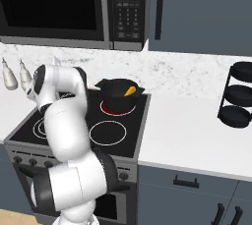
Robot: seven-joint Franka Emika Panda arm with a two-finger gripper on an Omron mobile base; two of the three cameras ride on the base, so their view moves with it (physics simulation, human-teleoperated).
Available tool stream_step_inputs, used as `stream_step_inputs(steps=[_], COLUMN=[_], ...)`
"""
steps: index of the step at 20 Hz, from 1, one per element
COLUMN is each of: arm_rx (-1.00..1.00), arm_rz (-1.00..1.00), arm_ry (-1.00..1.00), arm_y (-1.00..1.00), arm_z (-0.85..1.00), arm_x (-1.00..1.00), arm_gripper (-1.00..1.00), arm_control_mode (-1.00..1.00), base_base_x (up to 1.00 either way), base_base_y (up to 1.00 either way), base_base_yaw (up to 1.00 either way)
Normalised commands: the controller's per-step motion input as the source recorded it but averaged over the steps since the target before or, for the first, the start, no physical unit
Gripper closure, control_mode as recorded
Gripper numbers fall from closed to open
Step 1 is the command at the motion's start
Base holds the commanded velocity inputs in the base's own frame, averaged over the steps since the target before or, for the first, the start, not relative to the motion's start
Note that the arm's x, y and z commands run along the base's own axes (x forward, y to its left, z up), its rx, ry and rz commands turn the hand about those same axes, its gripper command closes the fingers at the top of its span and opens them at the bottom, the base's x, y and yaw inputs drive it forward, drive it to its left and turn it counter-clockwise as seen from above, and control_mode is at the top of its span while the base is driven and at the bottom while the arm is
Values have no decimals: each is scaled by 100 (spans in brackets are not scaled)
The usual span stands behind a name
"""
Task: Put the bell pepper and corn in the pot. Retrieve the spatula and lightly stir the vegetables in the pot.
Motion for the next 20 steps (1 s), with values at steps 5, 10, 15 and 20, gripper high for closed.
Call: stream_step_inputs(steps=[5, 10, 15, 20], arm_rx=[-39, -36, -32, -20], arm_rz=[29, 22, 18, 3], arm_ry=[0, -6, 0, 9], arm_y=[-31, -25, -8, -22], arm_z=[-40, -5, -20, -22], arm_x=[11, 33, 36, 7], arm_gripper=[100, 100, 100, 100], arm_control_mode=[-100, -100, -100, -100], base_base_x=[0, 0, 0, 0], base_base_y=[0, 0, 0, 0], base_base_yaw=[0, 0, 0, 0])
